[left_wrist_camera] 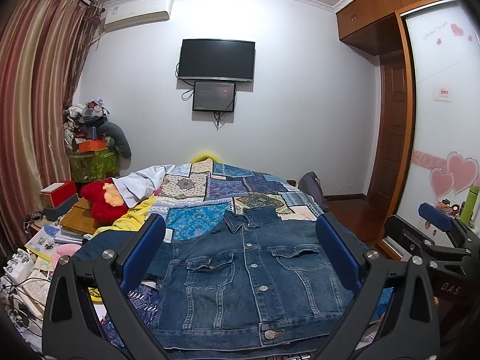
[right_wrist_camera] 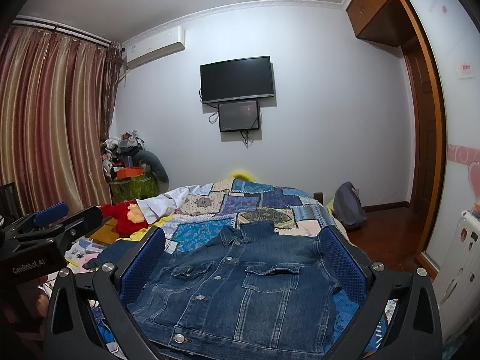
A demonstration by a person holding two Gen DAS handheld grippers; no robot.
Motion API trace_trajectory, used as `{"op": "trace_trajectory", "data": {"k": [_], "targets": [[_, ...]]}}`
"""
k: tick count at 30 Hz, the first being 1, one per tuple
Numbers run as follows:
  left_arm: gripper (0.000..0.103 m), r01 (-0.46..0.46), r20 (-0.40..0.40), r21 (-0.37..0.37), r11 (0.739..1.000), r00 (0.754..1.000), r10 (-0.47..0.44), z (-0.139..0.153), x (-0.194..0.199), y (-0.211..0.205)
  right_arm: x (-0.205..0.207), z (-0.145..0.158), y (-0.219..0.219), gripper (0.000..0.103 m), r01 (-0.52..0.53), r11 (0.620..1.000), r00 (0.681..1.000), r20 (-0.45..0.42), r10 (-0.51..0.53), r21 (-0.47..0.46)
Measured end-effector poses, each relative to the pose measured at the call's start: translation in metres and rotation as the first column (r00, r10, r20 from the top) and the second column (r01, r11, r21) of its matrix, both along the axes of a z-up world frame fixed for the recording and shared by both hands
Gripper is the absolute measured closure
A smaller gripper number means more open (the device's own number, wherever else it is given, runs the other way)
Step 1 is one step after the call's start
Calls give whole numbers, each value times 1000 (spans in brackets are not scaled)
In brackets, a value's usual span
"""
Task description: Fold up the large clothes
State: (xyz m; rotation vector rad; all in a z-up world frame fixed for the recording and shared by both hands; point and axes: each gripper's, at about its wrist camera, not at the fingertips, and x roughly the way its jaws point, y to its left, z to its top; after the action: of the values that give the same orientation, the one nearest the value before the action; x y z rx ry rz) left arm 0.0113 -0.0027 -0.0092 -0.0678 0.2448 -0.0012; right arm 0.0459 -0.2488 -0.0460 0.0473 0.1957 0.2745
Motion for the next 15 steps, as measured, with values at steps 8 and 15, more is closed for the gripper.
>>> {"op": "trace_trajectory", "data": {"k": [8, 15], "targets": [[2, -13, -24, -5, 1000, 1000, 13, -3, 15, 11, 21, -6, 8, 0, -10, 1000, 1000, -18, 9, -13], [2, -75, -65, 7, 997, 995, 75, -8, 49, 40, 61, -6, 33, 0, -48, 998, 998, -34, 46, -52]]}}
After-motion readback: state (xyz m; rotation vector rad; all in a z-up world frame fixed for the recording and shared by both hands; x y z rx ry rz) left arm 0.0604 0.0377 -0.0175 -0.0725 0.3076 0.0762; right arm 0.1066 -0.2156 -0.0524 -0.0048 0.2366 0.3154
